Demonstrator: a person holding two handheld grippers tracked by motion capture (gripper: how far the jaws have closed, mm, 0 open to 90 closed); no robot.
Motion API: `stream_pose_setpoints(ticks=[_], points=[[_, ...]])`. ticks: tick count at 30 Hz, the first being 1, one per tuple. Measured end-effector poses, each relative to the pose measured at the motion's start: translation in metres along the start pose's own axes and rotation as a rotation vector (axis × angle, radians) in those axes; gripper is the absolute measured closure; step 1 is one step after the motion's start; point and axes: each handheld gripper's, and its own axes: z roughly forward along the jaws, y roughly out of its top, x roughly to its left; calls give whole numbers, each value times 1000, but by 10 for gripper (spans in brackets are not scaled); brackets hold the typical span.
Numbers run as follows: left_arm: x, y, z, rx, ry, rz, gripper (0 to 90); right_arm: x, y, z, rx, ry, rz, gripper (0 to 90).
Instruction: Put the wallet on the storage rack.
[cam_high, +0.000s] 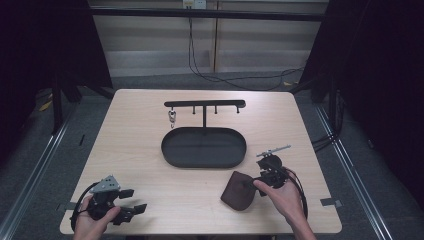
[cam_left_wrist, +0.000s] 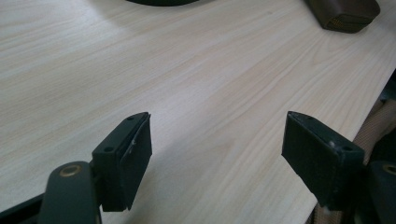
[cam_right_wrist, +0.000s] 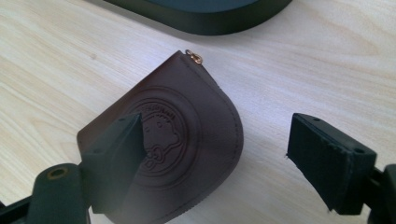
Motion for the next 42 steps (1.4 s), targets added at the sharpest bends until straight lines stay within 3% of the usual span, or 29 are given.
stream_pose_setpoints(ticks=[7,12,15,23,27,29,31,36,38,39,40,42], points=[[-1,0,3,24,-18,17,241,-2,9,11,124,4,-16,165],[0,1,3,31,-24,19,241,-1,16,14,183,-25,-10,182],[1,1,2,24,-26,16,241,-1,20,19,220,-16,-8,200],[3,1,1,31,-34,17,241,2,24,28,240,12,-5,186],[3,1,1,33,-32,19,241,4,24,25,200,37,-2,215],[4,1,2,35,-33,19,241,7,24,27,217,56,-10,194],[3,1,1,36,-32,19,241,9,23,31,244,42,-18,169],[3,1,2,40,-46,20,241,10,25,39,253,54,-1,136],[3,1,2,42,-44,25,241,13,26,42,254,72,6,183],[3,1,1,41,-45,25,241,14,27,42,257,101,4,304],[3,1,1,38,-43,24,241,14,28,40,255,132,4,330],[4,1,1,36,-43,24,241,15,29,40,262,123,5,343]])
